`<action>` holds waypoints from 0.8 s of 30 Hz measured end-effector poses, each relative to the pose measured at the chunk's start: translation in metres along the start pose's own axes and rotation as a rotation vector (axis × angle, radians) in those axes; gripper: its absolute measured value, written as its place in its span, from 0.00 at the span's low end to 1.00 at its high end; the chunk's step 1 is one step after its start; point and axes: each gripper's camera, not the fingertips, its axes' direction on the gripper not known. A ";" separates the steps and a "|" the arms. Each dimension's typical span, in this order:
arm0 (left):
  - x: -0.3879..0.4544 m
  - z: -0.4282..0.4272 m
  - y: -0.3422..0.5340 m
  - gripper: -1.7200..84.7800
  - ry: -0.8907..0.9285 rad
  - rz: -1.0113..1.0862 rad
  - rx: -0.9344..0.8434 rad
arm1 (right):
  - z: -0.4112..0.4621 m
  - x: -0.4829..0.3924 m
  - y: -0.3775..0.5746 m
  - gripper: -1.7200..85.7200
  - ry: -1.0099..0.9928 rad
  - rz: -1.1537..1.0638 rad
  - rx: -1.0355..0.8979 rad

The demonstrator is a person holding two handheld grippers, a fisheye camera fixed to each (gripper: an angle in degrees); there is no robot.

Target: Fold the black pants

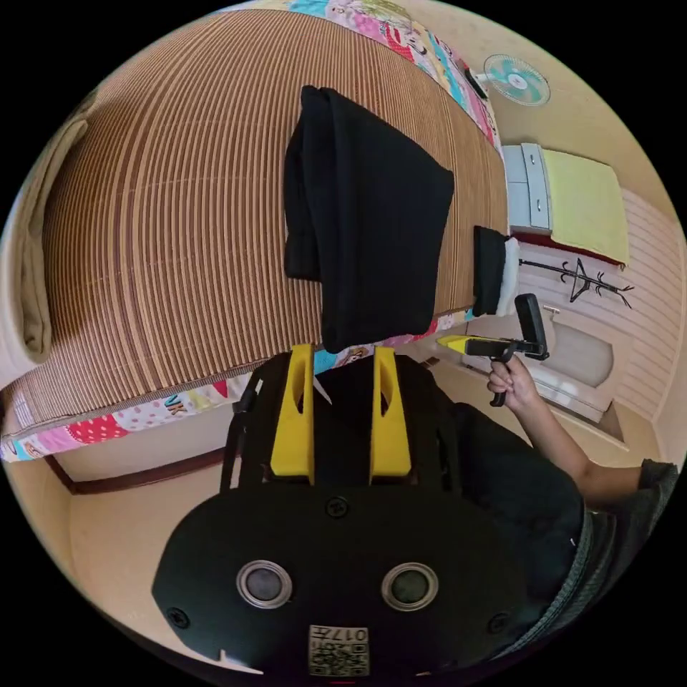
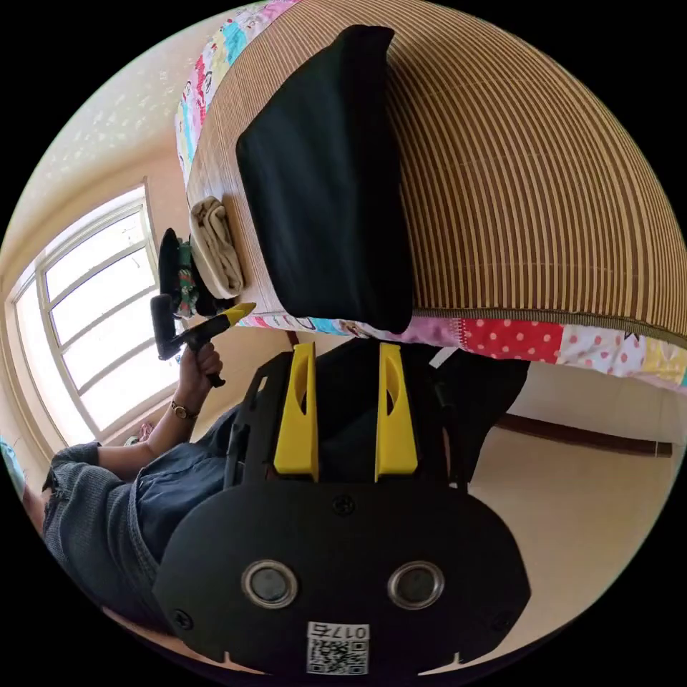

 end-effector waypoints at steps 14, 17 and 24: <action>0.005 0.039 -0.133 0.15 0.075 0.037 0.050 | -0.001 0.028 -0.136 0.16 -0.266 -0.012 0.164; 0.013 0.056 -0.116 0.13 0.054 -0.013 -0.062 | 0.025 0.013 -0.106 0.13 -0.365 -0.009 0.072; 0.013 -0.057 -0.017 0.10 -0.003 -0.030 0.147 | 0.062 -0.131 -0.063 0.10 -0.392 -0.242 -0.074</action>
